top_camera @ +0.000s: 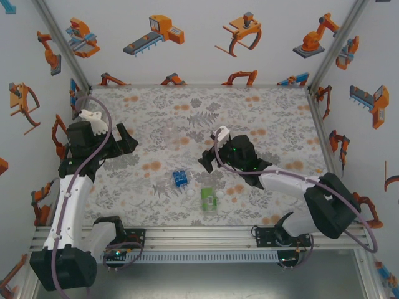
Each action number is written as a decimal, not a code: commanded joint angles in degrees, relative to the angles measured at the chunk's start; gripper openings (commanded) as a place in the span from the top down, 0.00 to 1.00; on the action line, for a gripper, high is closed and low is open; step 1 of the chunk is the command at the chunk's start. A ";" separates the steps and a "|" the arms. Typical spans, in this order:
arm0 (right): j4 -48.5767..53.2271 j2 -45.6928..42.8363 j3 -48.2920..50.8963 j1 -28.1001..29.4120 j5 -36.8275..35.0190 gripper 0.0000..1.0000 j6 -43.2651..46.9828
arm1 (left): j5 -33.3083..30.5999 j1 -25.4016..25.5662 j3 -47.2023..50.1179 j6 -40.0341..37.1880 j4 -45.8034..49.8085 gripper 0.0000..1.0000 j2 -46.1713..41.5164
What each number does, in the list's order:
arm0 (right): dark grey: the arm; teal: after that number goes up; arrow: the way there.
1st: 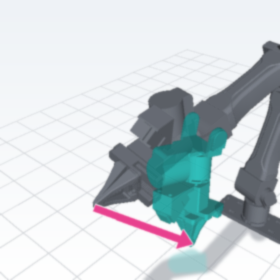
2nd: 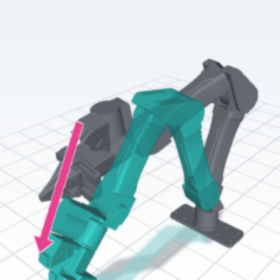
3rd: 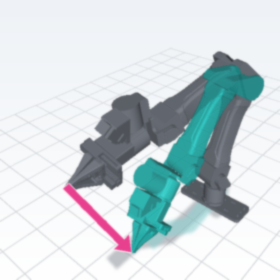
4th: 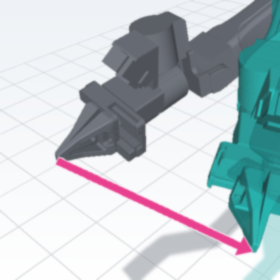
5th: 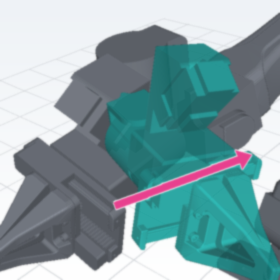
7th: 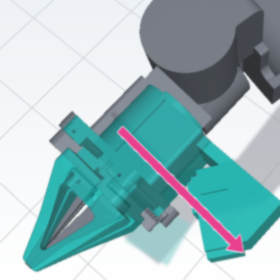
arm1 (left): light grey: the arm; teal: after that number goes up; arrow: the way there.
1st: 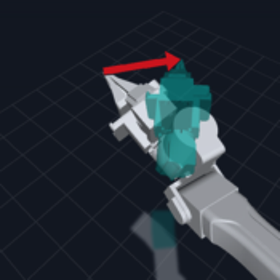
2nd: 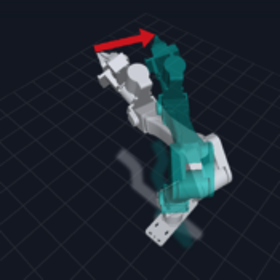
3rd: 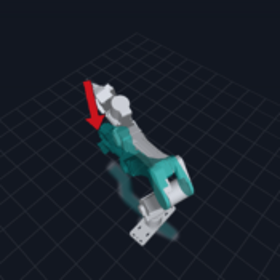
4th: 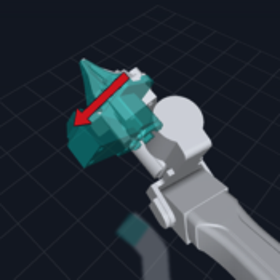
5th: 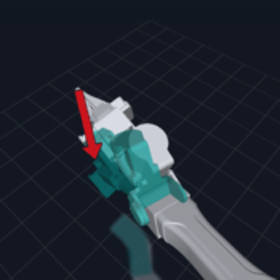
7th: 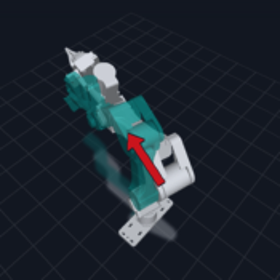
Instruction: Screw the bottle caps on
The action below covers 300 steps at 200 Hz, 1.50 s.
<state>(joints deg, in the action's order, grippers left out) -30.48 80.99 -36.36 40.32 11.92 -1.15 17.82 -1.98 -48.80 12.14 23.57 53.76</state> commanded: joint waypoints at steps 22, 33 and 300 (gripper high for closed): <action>-8.38 8.34 -7.58 1.08 1.21 0.12 1.47 | 0.84 -0.39 0.46 -0.70 -0.19 0.03 -0.66; -8.99 11.27 -10.08 1.08 2.23 0.12 1.29 | 0.73 -0.40 0.75 -0.65 -0.53 0.03 -1.13; -1.87 24.11 -33.52 1.24 15.98 0.49 -4.29 | 22.00 4.00 2.88 -4.07 -14.75 0.02 -3.96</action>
<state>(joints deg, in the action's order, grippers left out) -36.91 114.32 -71.44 41.15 25.45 -4.73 29.50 -0.51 -46.26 10.15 16.99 50.48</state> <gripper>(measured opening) 0.581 0.977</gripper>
